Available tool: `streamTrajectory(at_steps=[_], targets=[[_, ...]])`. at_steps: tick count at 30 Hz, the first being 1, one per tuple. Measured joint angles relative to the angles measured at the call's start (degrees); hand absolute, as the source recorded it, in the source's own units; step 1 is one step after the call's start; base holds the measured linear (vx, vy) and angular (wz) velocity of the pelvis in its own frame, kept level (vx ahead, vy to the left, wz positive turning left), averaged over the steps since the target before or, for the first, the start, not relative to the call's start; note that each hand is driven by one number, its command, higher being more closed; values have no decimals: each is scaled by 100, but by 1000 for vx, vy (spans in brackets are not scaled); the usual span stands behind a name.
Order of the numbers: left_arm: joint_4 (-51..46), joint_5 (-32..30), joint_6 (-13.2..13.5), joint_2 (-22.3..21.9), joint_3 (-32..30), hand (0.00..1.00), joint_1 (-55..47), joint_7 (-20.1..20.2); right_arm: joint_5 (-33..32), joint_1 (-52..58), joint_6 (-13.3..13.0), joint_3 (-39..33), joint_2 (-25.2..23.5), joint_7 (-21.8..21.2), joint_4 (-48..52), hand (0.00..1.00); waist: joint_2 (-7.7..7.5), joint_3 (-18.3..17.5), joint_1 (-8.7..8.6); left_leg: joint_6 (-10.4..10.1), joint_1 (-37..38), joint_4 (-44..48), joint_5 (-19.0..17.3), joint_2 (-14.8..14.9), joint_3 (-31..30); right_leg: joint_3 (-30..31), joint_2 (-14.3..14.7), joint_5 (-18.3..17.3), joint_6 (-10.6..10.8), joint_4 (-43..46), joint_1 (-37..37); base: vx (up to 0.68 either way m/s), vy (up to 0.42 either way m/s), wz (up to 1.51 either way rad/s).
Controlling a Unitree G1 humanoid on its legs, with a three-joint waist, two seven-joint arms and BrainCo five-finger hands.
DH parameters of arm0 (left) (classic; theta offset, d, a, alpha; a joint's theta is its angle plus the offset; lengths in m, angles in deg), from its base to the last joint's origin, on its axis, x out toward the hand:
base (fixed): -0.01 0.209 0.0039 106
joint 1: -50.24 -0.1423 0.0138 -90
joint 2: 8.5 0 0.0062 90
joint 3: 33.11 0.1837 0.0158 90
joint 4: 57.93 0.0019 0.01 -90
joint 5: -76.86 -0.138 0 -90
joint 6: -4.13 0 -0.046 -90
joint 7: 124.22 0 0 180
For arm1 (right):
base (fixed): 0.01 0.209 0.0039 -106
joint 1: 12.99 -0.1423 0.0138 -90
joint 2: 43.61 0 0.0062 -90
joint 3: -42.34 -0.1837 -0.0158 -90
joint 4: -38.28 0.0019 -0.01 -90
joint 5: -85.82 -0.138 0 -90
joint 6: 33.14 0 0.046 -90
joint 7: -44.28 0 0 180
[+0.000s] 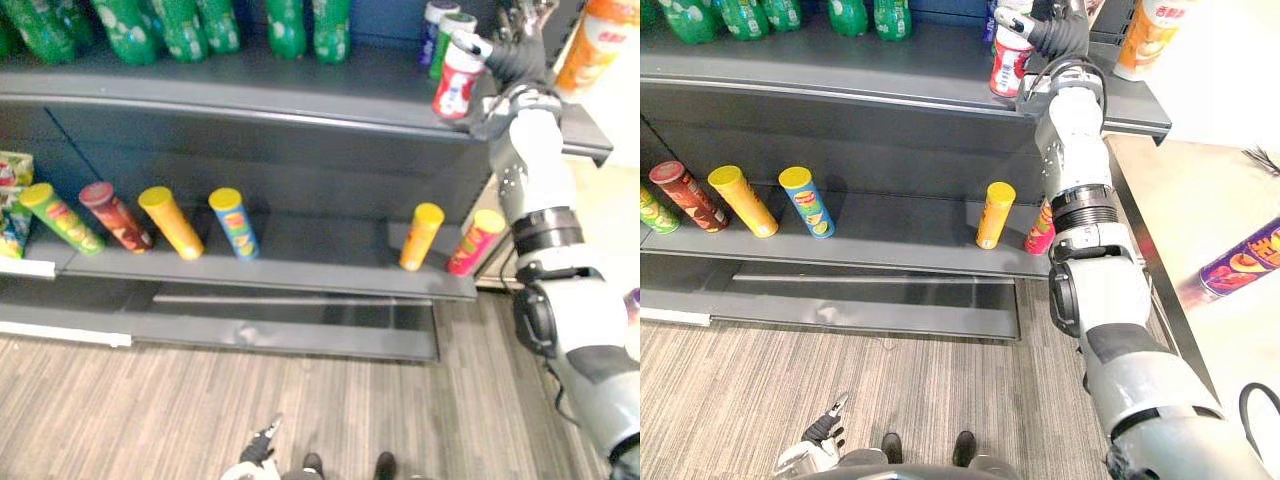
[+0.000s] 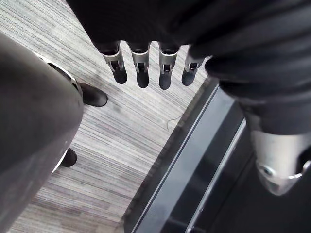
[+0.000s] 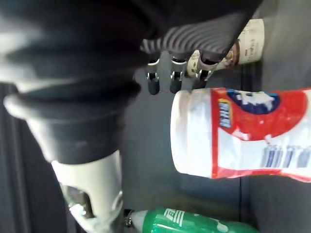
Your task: Put the gum and the chips on the shelf.
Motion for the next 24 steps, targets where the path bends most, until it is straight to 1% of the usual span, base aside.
streamTrajectory(at_steps=[1, 5, 7, 10, 11, 12, 13, 15, 16, 17, 18, 19, 20, 21, 23, 24], targets=[[0, -80, -1, 11, -8, 0, -6, 1, -113, 18, 0, 37, 0, -1, 118, 0, -21, -15, -3, 0, -2, 0, 0, 7, 27, 32, 6, 0, 0, 20, -26, -28, -13, -17], [0, -133, -15, 19, -107, 0, -31, 7, -213, 175, -10, 82, 2, 9, 718, 0, -72, -60, -51, -1, 1, 0, -1, 19, 83, 74, 16, 13, -5, 29, -47, -25, -15, -8], [9, -135, -79, 16, -222, 0, -46, 8, -373, 335, -24, 268, 9, -6, 1306, 0, -96, -87, -125, -1, 13, 0, -1, 26, 144, 99, 22, 18, -5, 31, -49, -24, -15, -6], [147, -143, -99, 30, -231, 0, -44, 14, -428, 750, -46, 325, 14, -10, 2133, 0, -111, -178, -141, -9, 35, 0, -7, 34, 169, 137, 31, 22, -10, 29, -48, -7, -13, -8], [164, -170, -121, 38, -235, 0, -46, 18, -429, 1051, -68, 350, 15, -11, 2699, 0, -122, -221, -151, -24, 41, 0, -19, 43, 183, 159, 41, 22, -10, 30, -51, -5, -22, -8], [180, -185, -130, 43, -250, 0, -68, 29, -428, 1462, -152, 387, 14, -35, 3321, 0, -134, -278, -171, -31, 42, 0, -27, 51, 190, 165, 48, 21, -10, 28, -51, -6, -21, -6], [192, -198, -131, 41, -278, 0, -87, 35, -426, 1705, -191, 406, 13, -60, 3649, 0, -140, -308, -186, -32, 42, 0, -34, 55, 190, 165, 52, 20, -10, 27, -51, 0, 0, 0], [215, -306, -142, 35, -411, 0, -147, 77, -425, 2726, -342, 499, -118, -176, 4701, 0, -164, -370, -277, -43, 59, 0, -44, 69, 212, 188, 66, 18, -12, 29, -48, -4, -20, -6], [225, -324, -144, 36, -423, 0, -154, 79, -429, 3024, -387, 559, -184, -206, 4881, 0, -164, -386, -289, -45, 64, 0, -45, 72, 225, 198, 71, 18, -12, 31, -47, -14, -19, -11], [259, -352, -159, 36, -441, 0, -156, 98, -641, 3647, -371, 737, -317, -370, 5173, 0, -156, -420, -306, -49, 80, 0, -47, 77, 257, 211, 78, 18, -12, 31, -44, -17, -19, -12], [323, -357, -172, 36, -442, 0, -142, 131, -926, 4292, -286, 1016, -374, -539, 5369, 0, -141, -445, -323, -51, 88, -1, -49, 81, 285, 228, 83, 18, -12, 31, -45, -25, -23, -11], [332, -358, -183, 35, -442, 0, -139, 139, -1053, 4588, -220, 1165, -375, -615, 5440, 0, -135, -451, -332, -51, 88, -1, -49, 82, 288, 229, 84, 17, -12, 29, -45, -23, -19, -5], [333, -359, -193, 36, -443, 0, -141, 163, -1202, 5145, -105, 1438, -377, -770, 5521, 0, -132, -452, -349, -51, 88, -1, -49, 82, 288, 228, 85, 2, -32, 27, -46, 0, 0, 0], [332, -380, -192, 36, -448, 0, -142, 202, -1385, 5729, 65, 1669, -400, -927, 5611, 0, -129, -453, -350, -51, 88, -1, -49, 84, 281, 222, 88, 2, -32, 24, -45, 0, 0, 0], [332, -397, -189, 35, -449, 0, -144, 238, -1542, 6392, 160, 1896, -492, -1091, 5620, 0, -122, -459, -357, -51, 91, -1, -49, 86, 257, 203, 90, -1, -35, 17, -43, -14, -20, 6], [332, -399, -184, 21, -452, 0, -155, 248, -1700, 7018, 261, 2068, -599, -1217, 5560, 0, -94, -469, -370, -52, 100, 0, -49, 82, 226, 171, 81, -18, -7, 8, -16, -3, -19, 11]])
